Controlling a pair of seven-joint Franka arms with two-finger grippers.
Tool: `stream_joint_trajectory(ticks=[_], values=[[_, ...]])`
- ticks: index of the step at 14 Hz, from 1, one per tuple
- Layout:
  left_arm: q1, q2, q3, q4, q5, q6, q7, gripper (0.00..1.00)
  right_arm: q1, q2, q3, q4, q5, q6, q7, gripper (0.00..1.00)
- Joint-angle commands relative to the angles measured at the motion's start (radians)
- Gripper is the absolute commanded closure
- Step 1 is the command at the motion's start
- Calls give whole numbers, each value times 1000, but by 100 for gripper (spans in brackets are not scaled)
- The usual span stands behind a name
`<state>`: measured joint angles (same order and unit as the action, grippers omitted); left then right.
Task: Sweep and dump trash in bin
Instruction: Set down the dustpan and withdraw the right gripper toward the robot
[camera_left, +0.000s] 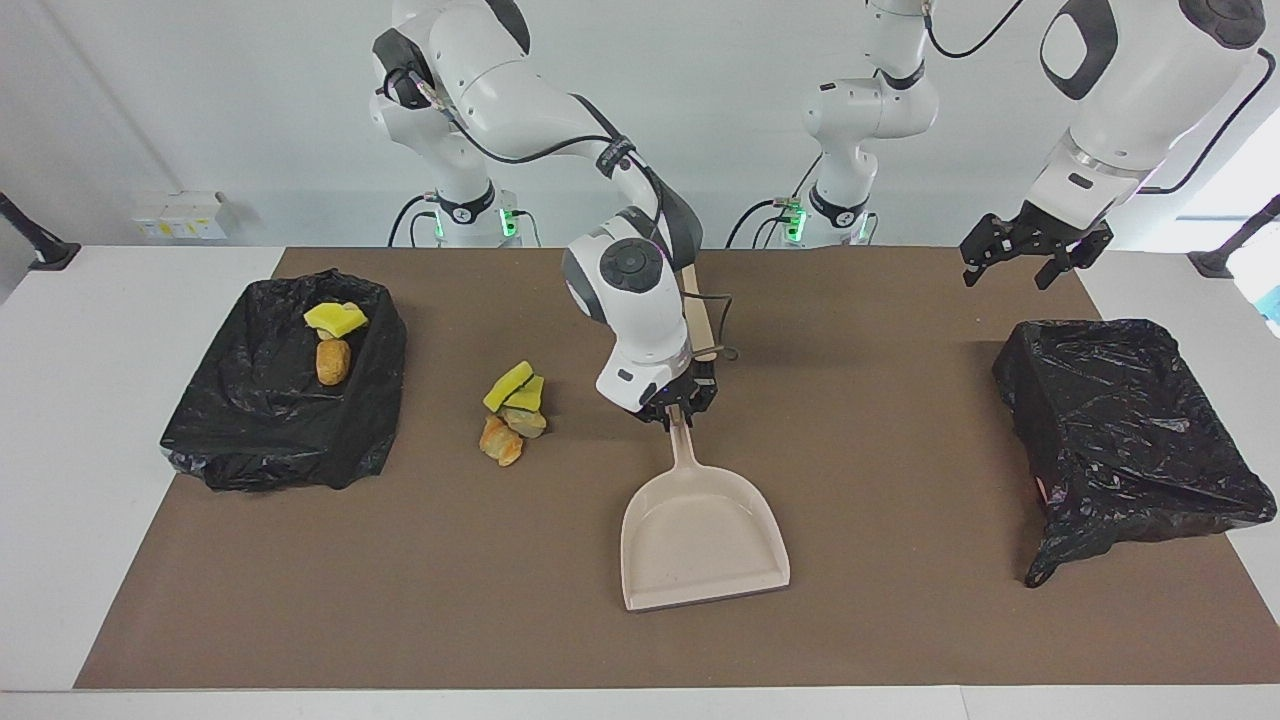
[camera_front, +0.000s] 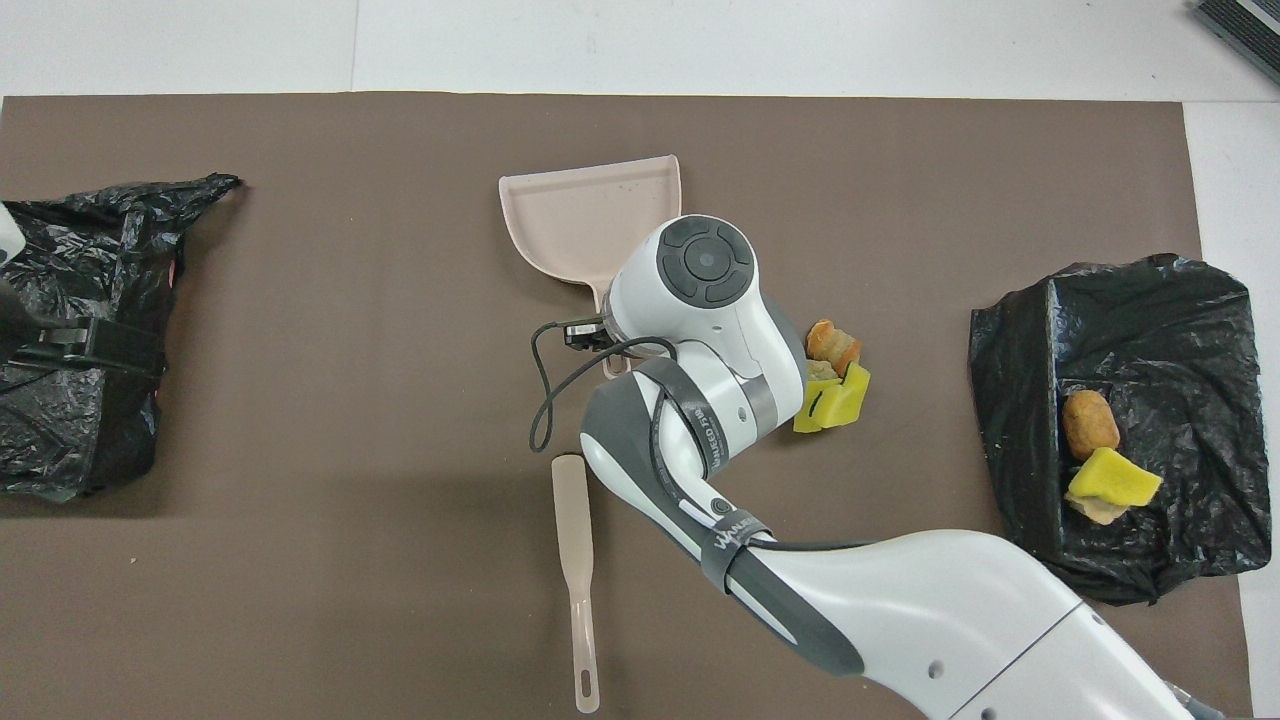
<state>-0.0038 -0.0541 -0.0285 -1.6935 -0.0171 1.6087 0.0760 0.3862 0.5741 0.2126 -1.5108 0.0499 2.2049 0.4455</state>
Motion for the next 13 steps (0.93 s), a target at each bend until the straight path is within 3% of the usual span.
stream_joint_trajectory(ticks=[1,7,13], values=[[13,-13,-8,-8,20,-3,10,0,2,-28,5,-11,-13,9,27,0],[13,-13,-8,-8,20,-3,10,0,-23,-271,5,-77,24,-282,9,0],[13,-13,-8,-8,20,-4,10,0,51,-488,27,-369,149,-307,-103,0]])
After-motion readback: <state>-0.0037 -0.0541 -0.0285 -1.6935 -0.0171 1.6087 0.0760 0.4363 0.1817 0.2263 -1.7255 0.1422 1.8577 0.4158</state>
